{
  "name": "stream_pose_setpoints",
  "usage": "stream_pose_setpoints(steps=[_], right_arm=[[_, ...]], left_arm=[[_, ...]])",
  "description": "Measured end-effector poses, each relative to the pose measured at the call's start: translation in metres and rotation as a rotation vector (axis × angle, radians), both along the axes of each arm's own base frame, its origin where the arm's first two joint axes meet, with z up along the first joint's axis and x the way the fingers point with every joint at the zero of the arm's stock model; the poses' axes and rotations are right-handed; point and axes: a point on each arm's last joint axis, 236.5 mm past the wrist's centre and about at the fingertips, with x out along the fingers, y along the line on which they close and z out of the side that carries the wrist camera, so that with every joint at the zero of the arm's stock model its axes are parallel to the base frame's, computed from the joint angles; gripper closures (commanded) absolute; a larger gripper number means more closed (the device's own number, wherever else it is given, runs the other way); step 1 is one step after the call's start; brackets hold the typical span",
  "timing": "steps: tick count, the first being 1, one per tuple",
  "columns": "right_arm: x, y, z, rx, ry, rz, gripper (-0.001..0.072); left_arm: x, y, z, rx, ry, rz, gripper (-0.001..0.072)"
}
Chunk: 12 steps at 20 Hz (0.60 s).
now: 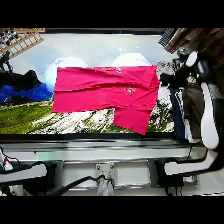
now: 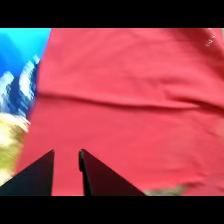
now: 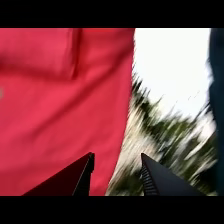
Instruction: Fold the clothes and pants, and hang the long-sleeved shirts on hangers.
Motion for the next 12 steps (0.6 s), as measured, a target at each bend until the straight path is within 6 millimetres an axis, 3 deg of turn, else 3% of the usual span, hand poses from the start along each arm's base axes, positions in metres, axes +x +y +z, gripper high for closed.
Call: stream_pose_setpoints(steps=[3, 6, 12], right_arm=[[-0.047, 0.024, -0.028, 0.099, 0.028, -0.055, 0.0363], [-0.080, 0.045, -0.058, 0.184, 0.028, -0.125, 0.0362], [-0.105, 0.054, -0.093, 0.222, 0.005, -0.187, 0.0360]], left_arm=[[-0.036, -0.017, -0.015, -0.064, 0.046, 0.056, 0.0417], [-0.069, -0.032, -0.036, -0.112, 0.080, 0.099, 0.0416], [-0.098, -0.048, -0.056, -0.156, 0.080, 0.116, 0.0416]])
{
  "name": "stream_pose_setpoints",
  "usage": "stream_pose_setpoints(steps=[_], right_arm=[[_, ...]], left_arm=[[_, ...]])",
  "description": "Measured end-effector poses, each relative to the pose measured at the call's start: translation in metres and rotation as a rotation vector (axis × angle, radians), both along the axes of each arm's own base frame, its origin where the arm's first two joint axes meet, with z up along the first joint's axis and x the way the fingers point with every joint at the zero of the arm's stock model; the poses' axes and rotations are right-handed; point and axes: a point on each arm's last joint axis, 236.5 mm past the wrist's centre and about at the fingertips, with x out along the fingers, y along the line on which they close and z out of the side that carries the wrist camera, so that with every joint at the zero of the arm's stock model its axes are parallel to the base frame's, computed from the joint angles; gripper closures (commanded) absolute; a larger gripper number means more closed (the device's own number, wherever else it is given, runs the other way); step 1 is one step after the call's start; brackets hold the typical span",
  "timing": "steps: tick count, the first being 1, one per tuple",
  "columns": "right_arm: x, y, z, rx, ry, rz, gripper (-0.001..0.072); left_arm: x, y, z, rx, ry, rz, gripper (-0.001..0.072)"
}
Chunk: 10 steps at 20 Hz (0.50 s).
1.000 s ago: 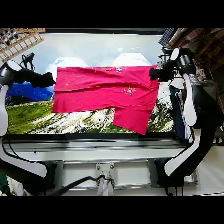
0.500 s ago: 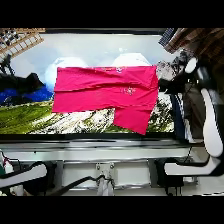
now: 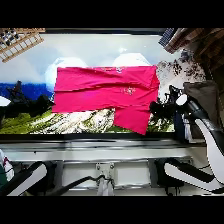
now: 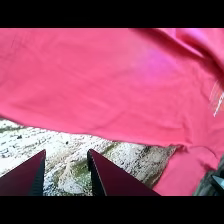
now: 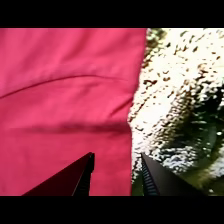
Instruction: Fold the clothes and pants, and hang the long-sleeved shirts on hangers.
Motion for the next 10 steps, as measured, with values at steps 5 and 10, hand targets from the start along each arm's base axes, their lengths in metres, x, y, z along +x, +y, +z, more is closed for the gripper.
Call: stream_pose_setpoints(steps=[5, 10], right_arm=[[0.0011, -0.0008, -0.0059, -0.005, -0.027, -0.007, 0.0364], [0.0067, 0.0052, -0.0076, 0.013, -0.050, -0.009, 0.0376]], left_arm=[[-0.0021, -0.0030, -0.0046, -0.009, -0.017, 0.003, 0.0416], [0.0041, -0.0084, 0.0010, -0.043, -0.048, 0.018, 0.0416]])
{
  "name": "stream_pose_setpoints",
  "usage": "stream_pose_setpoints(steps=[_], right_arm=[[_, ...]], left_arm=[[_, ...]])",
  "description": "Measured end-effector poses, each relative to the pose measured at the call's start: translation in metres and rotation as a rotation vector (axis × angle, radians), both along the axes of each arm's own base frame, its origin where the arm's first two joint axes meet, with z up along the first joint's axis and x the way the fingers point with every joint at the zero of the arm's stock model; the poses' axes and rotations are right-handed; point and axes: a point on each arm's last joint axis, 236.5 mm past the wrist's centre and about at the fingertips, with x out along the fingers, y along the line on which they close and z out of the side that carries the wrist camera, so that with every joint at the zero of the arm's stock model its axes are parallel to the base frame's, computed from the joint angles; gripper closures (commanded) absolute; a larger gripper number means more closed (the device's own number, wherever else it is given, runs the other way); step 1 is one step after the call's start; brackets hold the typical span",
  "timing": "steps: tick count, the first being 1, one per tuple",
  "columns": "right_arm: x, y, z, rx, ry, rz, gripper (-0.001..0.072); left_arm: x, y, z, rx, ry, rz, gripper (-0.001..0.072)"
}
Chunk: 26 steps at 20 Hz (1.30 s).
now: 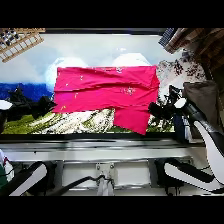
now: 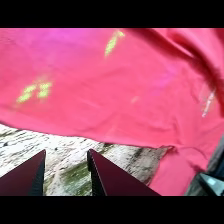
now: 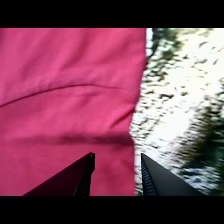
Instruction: Fold the clothes and pants, and hang the long-sleeved shirts on hangers.
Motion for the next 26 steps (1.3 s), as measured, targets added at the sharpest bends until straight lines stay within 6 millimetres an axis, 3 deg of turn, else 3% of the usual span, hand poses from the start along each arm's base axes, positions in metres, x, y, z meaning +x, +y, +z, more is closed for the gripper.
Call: stream_pose_setpoints(steps=[4, 8, 10, 12, 16, 20, 22, 26], right_arm=[[0.002, 0.016, -0.004, 0.028, 0.001, 0.017, 0.0389], [0.003, 0.026, -0.006, 0.044, -0.002, 0.028, 0.0668], [0.005, 0.029, -0.006, 0.049, -0.007, 0.029, 0.0680], [0.007, 0.030, -0.005, 0.051, -0.016, 0.030, 0.0680], [0.009, 0.030, -0.004, 0.050, -0.028, 0.041, 0.0680], [0.009, 0.030, -0.004, 0.045, -0.035, 0.056, 0.0680], [0.010, 0.030, -0.004, 0.042, -0.041, 0.058, 0.0680], [0.010, 0.030, -0.004, 0.042, -0.044, 0.059, 0.0680]], left_arm=[[0.003, -0.002, 0.003, -0.016, -0.015, 0.007, 0.0416], [0.005, -0.003, 0.004, -0.020, -0.021, 0.009, 0.0416], [0.002, -0.001, 0.001, -0.008, -0.013, 0.003, 0.0413], [-0.005, 0.004, -0.007, 0.022, 0.019, 0.001, 0.0274], [-0.023, 0.027, -0.032, 0.100, 0.118, 0.048, 0.0280], [-0.027, 0.046, -0.051, 0.126, 0.169, 0.113, 0.0312], [-0.026, 0.047, -0.061, 0.113, 0.193, 0.131, 0.0372], [-0.014, 0.040, -0.070, 0.042, 0.186, 0.168, 0.0378]])
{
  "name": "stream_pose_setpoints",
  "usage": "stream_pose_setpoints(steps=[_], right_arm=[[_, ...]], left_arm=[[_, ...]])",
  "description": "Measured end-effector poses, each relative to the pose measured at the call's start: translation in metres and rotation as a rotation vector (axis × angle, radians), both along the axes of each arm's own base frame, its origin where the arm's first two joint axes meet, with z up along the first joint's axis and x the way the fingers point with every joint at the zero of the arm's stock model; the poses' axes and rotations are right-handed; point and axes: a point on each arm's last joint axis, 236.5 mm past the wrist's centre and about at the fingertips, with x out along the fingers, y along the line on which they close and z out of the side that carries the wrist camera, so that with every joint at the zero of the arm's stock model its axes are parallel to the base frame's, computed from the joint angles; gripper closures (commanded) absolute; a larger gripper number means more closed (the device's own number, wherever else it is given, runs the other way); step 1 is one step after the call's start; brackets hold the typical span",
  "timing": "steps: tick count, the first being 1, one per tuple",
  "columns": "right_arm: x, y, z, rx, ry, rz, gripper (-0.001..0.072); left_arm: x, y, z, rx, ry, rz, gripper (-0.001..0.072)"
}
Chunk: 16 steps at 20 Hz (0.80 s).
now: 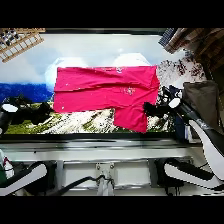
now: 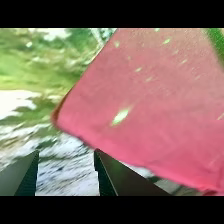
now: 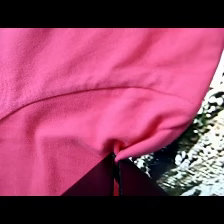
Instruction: Fold the clothes and pants, and hang the long-sleeved shirts on hangers.
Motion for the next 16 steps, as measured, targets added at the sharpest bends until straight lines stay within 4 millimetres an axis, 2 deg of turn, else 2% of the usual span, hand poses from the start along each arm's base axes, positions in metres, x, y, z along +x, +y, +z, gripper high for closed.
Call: stream_pose_setpoints(steps=[7, 9, 11, 12, 16], right_arm=[[0.001, 0.001, 0.001, 0.004, -0.003, -0.005, 0.0681], [0.001, 0.001, 0.001, 0.004, -0.003, -0.005, 0.0681], [0.001, 0.001, 0.001, 0.005, -0.004, -0.006, 0.0681], [0.001, 0.001, 0.001, 0.008, -0.004, -0.008, 0.0681], [0.003, 0.003, 0.005, 0.015, -0.016, -0.011, 0.0681]], left_arm=[[0.014, -0.004, -0.011, -0.051, -0.010, 0.058, 0.0379], [0.016, -0.005, -0.015, -0.048, -0.009, 0.058, 0.0555], [0.018, -0.006, -0.019, -0.031, -0.013, 0.055, 0.0675], [0.019, -0.006, -0.020, -0.027, -0.014, 0.053, 0.0700], [0.021, -0.007, -0.021, -0.015, -0.027, 0.036, 0.0703]])
